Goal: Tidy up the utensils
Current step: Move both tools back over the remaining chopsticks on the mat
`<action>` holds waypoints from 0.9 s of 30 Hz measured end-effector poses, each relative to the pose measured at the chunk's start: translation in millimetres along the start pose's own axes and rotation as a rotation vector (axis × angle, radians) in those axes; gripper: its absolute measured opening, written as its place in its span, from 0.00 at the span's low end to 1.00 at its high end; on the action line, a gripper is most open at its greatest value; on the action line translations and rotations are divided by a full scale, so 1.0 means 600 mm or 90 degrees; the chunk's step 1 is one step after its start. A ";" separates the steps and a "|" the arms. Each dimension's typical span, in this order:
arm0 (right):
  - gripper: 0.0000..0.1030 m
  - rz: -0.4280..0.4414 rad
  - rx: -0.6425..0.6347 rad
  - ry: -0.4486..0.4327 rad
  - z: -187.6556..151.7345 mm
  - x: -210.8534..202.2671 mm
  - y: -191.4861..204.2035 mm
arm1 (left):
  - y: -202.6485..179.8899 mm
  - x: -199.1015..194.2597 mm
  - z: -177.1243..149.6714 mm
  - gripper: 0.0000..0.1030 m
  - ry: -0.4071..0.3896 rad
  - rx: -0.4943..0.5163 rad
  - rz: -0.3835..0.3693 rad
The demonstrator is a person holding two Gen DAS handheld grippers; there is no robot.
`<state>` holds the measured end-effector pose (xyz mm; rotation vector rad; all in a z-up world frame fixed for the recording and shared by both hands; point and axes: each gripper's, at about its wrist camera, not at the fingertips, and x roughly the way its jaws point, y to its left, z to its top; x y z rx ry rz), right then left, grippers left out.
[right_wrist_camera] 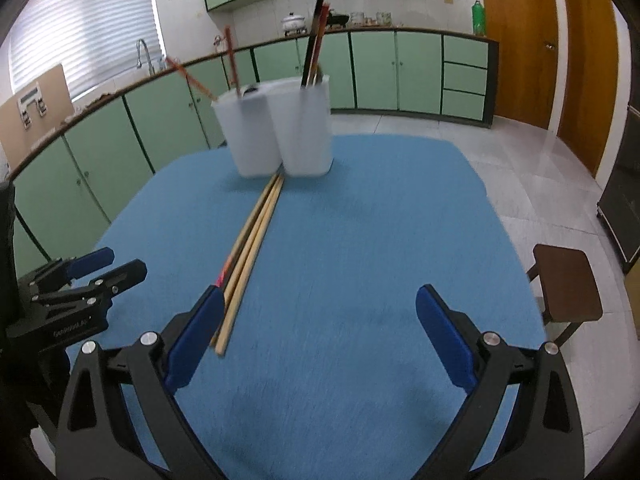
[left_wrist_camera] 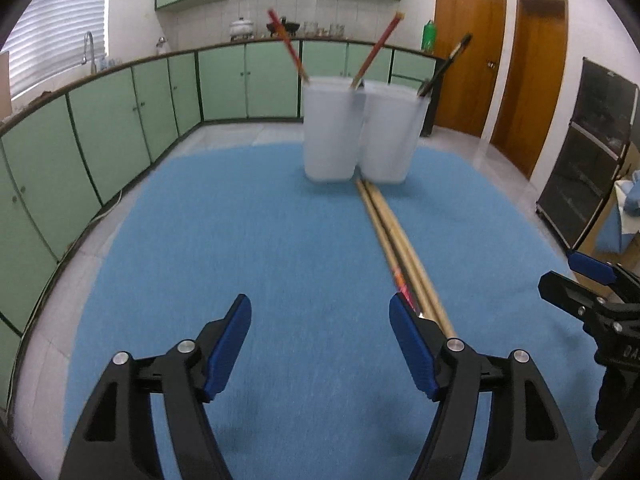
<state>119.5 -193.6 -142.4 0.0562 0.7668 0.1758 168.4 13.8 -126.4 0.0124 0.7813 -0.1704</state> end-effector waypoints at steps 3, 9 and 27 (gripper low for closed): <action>0.91 0.001 -0.003 0.021 -0.020 0.012 0.010 | 0.005 0.008 -0.012 0.68 0.020 -0.001 0.004; 0.86 0.004 -0.022 0.059 -0.041 0.033 0.037 | 0.008 0.022 -0.039 0.68 0.050 0.004 0.016; 0.47 0.008 -0.057 0.097 -0.040 0.063 0.089 | 0.019 0.030 -0.043 0.68 0.067 -0.012 0.011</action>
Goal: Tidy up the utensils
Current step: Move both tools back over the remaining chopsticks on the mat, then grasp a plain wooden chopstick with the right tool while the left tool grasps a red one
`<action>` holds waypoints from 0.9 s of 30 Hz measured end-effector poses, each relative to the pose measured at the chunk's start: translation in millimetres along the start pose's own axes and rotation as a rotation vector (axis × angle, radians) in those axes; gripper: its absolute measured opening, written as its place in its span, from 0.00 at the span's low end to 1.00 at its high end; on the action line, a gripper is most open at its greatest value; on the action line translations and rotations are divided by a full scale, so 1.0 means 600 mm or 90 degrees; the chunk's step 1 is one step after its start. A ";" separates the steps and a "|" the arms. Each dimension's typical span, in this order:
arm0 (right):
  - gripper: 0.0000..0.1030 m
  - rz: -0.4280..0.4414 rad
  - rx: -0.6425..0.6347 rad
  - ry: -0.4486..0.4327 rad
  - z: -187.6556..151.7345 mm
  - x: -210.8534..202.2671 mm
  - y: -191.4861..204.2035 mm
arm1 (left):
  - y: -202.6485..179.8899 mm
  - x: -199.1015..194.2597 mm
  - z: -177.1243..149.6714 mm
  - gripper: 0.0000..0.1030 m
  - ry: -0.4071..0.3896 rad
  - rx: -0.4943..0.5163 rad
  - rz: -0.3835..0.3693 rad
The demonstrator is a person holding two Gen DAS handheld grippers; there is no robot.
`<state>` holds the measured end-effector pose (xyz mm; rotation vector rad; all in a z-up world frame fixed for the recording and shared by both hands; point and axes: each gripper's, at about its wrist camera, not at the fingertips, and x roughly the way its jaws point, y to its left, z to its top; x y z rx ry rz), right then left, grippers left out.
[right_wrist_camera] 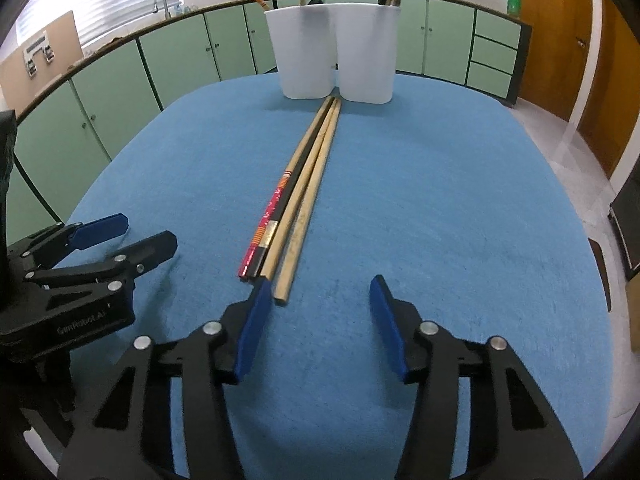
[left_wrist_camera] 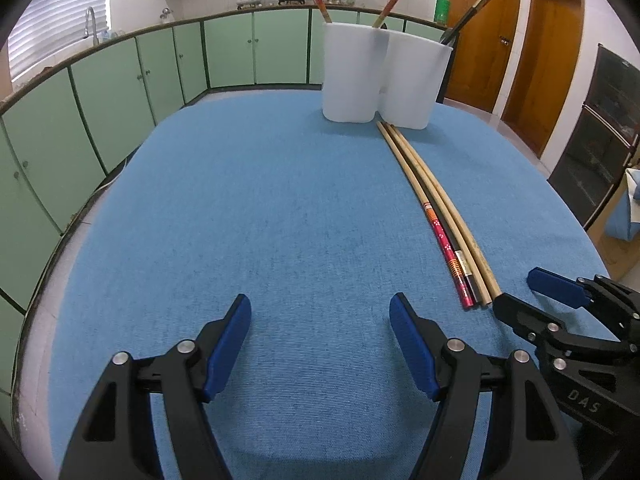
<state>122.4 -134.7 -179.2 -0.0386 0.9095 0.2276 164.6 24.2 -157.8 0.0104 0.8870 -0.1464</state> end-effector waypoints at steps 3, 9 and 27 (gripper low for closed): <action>0.41 -0.003 -0.006 0.000 0.001 0.003 0.005 | 0.002 0.001 0.000 0.69 0.002 -0.003 -0.001; 0.21 0.011 -0.003 0.001 0.003 0.006 0.005 | 0.007 0.001 -0.002 0.69 0.003 -0.012 -0.001; 0.06 -0.008 0.041 -0.005 -0.012 -0.010 -0.064 | -0.037 -0.003 -0.003 0.69 0.009 0.020 -0.045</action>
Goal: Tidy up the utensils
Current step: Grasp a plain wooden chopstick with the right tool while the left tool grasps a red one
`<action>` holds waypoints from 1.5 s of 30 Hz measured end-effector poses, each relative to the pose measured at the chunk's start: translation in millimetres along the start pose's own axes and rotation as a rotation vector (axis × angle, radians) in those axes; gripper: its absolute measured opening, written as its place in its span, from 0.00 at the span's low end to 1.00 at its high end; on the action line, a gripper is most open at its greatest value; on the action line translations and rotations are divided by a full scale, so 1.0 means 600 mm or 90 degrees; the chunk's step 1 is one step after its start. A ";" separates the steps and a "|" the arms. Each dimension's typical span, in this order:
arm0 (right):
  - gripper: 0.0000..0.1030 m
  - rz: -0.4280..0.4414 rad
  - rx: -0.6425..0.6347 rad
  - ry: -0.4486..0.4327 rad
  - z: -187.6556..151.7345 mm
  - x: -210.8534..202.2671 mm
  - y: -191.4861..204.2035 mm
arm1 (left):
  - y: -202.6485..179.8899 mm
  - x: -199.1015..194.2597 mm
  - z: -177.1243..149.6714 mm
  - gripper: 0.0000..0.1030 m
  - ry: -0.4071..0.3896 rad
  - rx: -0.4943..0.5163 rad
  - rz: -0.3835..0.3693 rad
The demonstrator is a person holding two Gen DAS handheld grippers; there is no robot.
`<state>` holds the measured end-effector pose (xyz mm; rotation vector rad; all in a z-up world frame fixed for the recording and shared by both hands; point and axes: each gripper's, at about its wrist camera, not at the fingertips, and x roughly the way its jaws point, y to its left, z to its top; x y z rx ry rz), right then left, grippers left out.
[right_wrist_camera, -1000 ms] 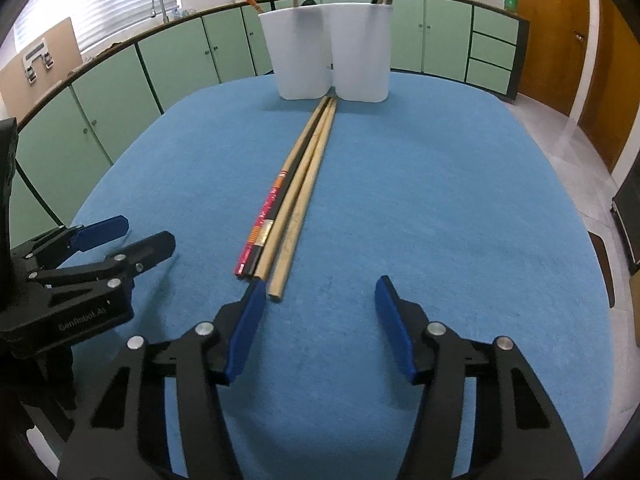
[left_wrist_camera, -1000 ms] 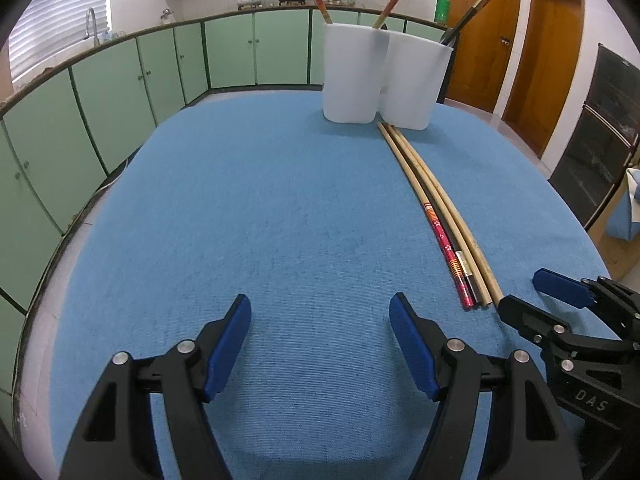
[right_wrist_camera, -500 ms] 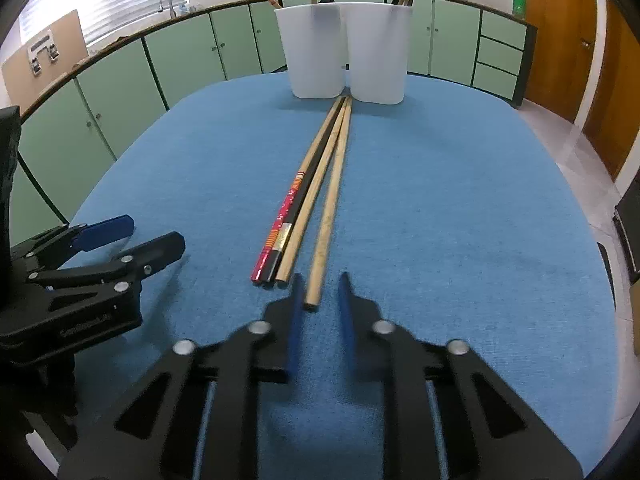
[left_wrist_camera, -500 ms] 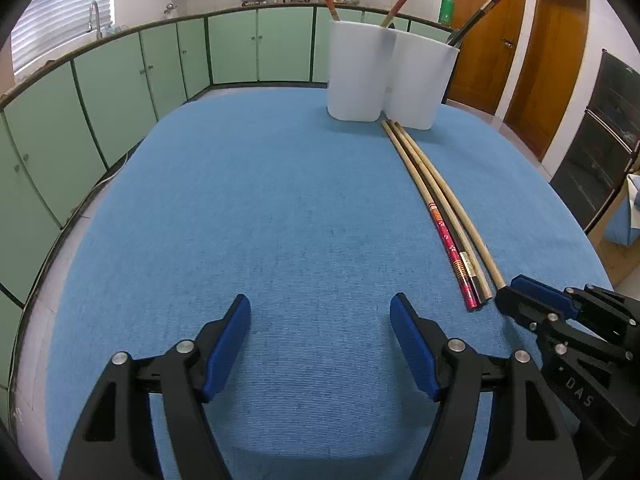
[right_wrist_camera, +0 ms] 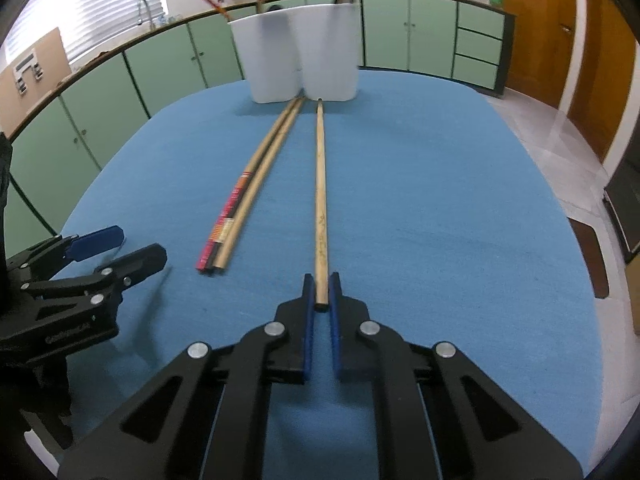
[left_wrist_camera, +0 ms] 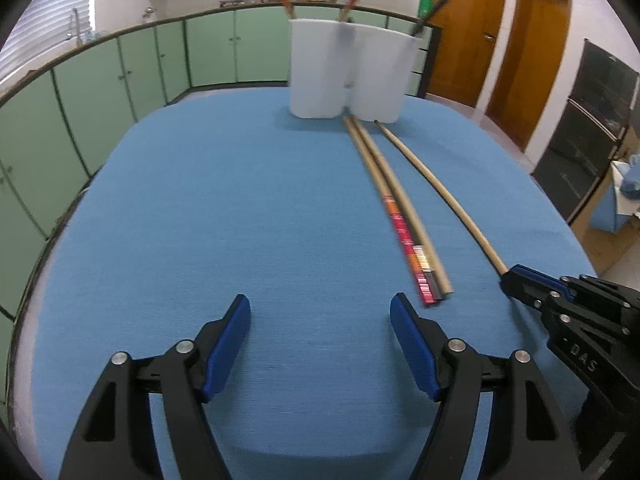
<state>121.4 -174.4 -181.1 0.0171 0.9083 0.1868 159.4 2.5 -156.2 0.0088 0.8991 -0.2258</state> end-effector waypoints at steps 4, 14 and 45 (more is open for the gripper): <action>0.06 -0.003 0.010 -0.003 -0.008 -0.006 -0.017 | -0.034 0.007 0.002 0.69 0.006 0.024 -0.018; 0.06 0.010 0.021 -0.004 -0.013 -0.007 -0.024 | -0.057 0.018 0.007 0.70 0.017 0.052 0.009; 0.09 0.024 0.011 -0.002 -0.012 -0.005 -0.021 | -0.050 0.007 0.002 0.09 0.005 0.037 0.012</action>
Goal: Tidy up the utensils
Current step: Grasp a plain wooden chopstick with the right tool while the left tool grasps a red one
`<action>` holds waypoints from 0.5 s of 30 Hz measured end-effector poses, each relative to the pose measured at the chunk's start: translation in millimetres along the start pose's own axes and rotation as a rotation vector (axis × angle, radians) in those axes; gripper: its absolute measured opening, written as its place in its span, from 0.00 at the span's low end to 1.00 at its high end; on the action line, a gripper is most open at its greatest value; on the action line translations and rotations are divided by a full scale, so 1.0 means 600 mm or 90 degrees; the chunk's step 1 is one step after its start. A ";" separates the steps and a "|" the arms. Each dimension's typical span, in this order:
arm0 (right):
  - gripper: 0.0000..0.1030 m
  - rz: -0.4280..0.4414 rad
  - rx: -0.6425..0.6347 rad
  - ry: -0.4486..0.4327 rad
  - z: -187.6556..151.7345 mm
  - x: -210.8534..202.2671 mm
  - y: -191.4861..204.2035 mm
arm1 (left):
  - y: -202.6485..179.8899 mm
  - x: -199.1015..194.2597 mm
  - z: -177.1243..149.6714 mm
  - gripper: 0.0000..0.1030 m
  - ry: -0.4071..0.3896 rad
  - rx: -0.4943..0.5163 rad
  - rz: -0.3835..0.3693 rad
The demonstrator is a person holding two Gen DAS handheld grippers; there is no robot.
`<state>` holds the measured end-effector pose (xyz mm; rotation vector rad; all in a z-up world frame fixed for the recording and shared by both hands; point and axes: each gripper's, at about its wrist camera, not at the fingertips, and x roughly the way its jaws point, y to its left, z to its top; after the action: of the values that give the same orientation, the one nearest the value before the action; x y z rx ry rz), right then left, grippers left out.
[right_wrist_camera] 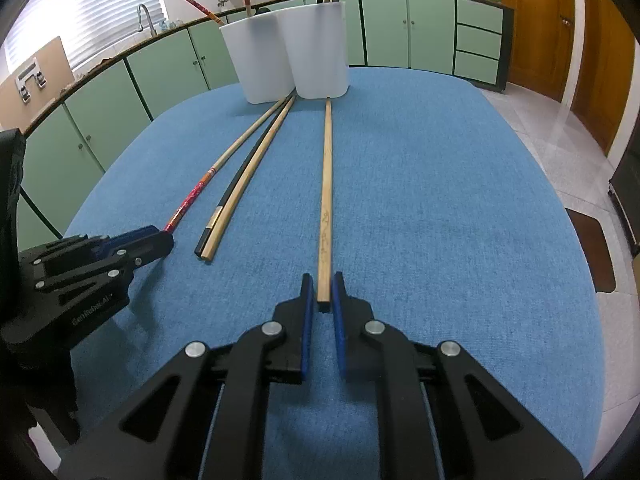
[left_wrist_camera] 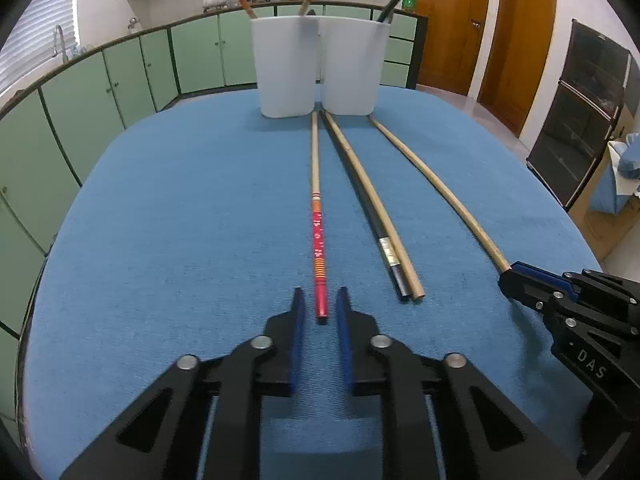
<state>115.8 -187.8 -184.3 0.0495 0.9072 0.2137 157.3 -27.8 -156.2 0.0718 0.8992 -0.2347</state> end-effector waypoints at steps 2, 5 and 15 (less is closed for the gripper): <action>0.07 0.003 0.007 0.000 0.000 0.001 -0.004 | -0.004 0.002 0.001 0.06 0.000 -0.003 0.001; 0.06 0.006 0.012 -0.002 0.000 0.000 -0.006 | -0.002 0.001 0.002 0.05 -0.002 -0.014 0.000; 0.06 0.000 -0.004 -0.040 0.010 -0.037 0.003 | 0.002 -0.045 0.008 0.05 -0.029 -0.013 0.002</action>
<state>107.4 -190.5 -163.1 0.0504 0.8446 0.2146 145.2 -22.9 -132.2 0.0489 0.8556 -0.2239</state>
